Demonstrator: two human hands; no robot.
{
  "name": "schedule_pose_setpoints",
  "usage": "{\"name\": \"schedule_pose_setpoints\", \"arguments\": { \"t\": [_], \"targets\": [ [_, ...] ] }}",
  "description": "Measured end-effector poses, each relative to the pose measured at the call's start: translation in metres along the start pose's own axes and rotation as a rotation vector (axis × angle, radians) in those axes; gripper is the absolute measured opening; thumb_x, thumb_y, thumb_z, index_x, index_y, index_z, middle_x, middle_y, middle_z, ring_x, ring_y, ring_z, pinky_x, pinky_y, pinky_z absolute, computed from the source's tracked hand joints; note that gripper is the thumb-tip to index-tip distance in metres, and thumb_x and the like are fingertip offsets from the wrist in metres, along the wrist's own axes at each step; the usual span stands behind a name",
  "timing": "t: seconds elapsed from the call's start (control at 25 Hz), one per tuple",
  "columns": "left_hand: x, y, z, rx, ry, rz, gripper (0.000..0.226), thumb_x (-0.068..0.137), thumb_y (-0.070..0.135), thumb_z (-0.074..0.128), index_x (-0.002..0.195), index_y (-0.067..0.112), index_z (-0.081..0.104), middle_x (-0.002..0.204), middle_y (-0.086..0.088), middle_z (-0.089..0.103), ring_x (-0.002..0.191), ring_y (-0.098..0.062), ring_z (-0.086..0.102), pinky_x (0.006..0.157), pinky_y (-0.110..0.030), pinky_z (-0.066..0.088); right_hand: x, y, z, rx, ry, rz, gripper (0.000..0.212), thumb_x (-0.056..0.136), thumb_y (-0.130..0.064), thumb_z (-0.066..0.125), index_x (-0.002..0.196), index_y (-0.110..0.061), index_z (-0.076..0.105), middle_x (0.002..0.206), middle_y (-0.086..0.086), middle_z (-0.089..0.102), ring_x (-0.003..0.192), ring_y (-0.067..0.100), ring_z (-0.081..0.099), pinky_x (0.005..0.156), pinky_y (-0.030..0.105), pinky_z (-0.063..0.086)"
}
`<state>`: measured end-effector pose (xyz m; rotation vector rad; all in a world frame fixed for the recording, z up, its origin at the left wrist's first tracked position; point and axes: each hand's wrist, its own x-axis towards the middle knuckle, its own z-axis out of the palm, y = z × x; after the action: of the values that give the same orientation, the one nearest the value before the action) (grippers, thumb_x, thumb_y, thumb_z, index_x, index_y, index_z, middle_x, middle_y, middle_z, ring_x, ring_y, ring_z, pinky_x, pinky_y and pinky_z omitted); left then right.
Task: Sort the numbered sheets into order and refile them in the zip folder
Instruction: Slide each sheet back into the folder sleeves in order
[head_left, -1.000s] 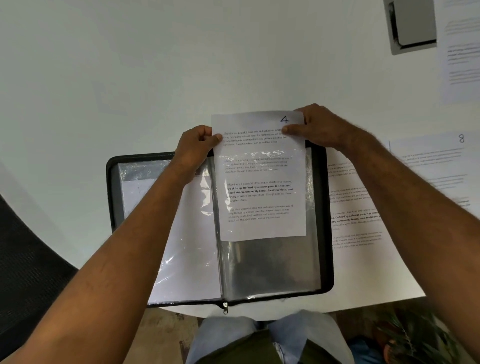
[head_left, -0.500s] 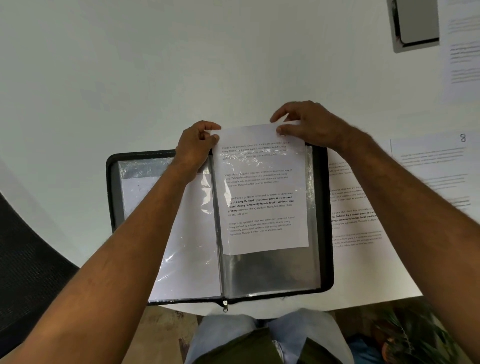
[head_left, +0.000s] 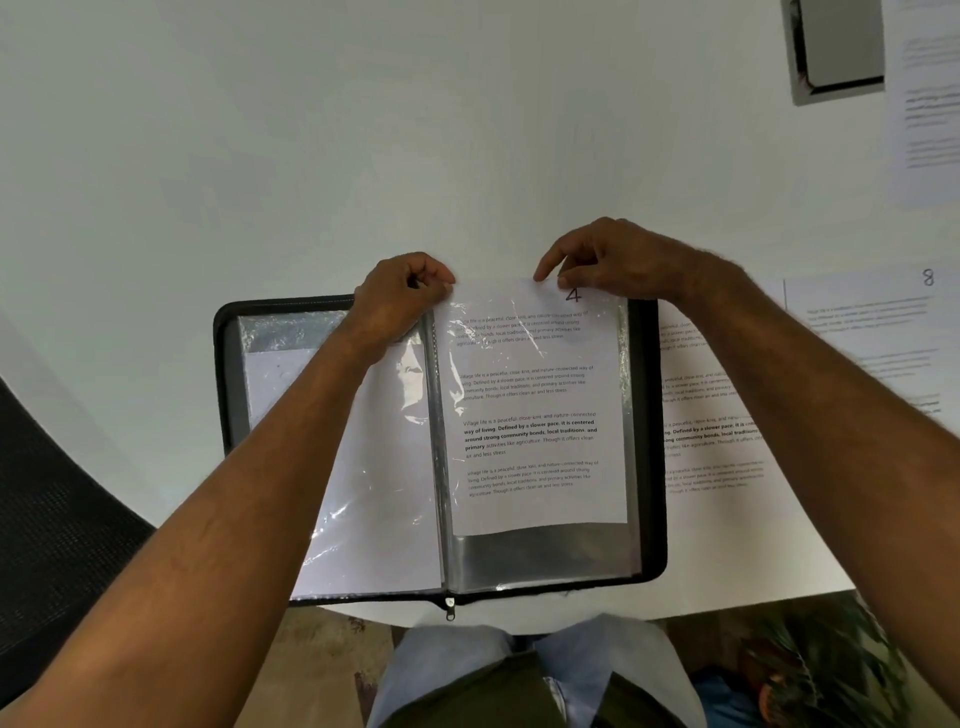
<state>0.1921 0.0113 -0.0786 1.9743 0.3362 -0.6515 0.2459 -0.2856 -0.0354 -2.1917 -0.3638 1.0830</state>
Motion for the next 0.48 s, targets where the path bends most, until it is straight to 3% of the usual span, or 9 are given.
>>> {"name": "schedule_pose_setpoints", "arguments": {
  "t": [0.08, 0.16, 0.24, 0.36, 0.48],
  "targets": [
    [0.0000, 0.0008, 0.0011, 0.060, -0.014, 0.025, 0.009, 0.081, 0.037, 0.073, 0.078, 0.046, 0.074, 0.073, 0.027, 0.066, 0.076, -0.001, 0.058, 0.094, -0.045, 0.048, 0.0013, 0.0014, 0.0000, 0.003, -0.045, 0.006, 0.025, 0.096, -0.015, 0.070, 0.113, -0.033, 0.075, 0.089, -0.011, 0.076, 0.082, -0.003, 0.065, 0.082, 0.024, 0.046],
    [0.0001, 0.0027, 0.0022, 0.115, -0.032, 0.044, 0.015, 0.082, 0.037, 0.075, 0.075, 0.051, 0.073, 0.076, 0.032, 0.066, 0.083, 0.000, 0.059, 0.106, -0.056, 0.044, 0.0023, 0.0032, 0.0004, 0.003, -0.086, 0.019, 0.024, 0.096, -0.016, 0.070, 0.112, -0.034, 0.075, 0.093, -0.008, 0.076, 0.089, 0.008, 0.067, 0.088, 0.031, 0.049],
    [0.0017, 0.0022, 0.0023, 0.163, -0.045, 0.061, 0.020, 0.085, 0.035, 0.077, 0.075, 0.052, 0.072, 0.079, 0.031, 0.065, 0.086, 0.003, 0.059, 0.107, -0.061, 0.040, 0.0034, 0.0056, 0.0018, 0.003, -0.121, 0.031, 0.024, 0.096, -0.016, 0.070, 0.112, -0.034, 0.076, 0.096, -0.006, 0.075, 0.094, 0.015, 0.068, 0.093, 0.038, 0.052],
    [0.0030, 0.0007, 0.0030, 0.209, -0.050, 0.080, 0.005, 0.077, 0.047, 0.078, 0.079, 0.049, 0.074, 0.092, 0.018, 0.061, 0.099, -0.006, 0.062, 0.106, -0.060, 0.041, 0.0043, 0.0077, 0.0047, 0.003, -0.163, 0.035, 0.024, 0.096, -0.015, 0.070, 0.111, -0.032, 0.077, 0.093, 0.000, 0.074, 0.097, 0.020, 0.067, 0.100, 0.042, 0.050],
    [0.0049, -0.0041, 0.0040, 0.237, -0.070, 0.107, 0.012, 0.071, 0.052, 0.079, 0.081, 0.048, 0.075, 0.094, 0.016, 0.056, 0.101, -0.014, 0.063, 0.102, -0.060, 0.045, 0.0038, 0.0044, 0.0085, -0.018, -0.182, 0.055, 0.021, 0.098, -0.019, 0.067, 0.107, -0.034, 0.079, 0.105, -0.001, 0.075, 0.106, 0.015, 0.066, 0.106, 0.039, 0.048]
  ]
}}
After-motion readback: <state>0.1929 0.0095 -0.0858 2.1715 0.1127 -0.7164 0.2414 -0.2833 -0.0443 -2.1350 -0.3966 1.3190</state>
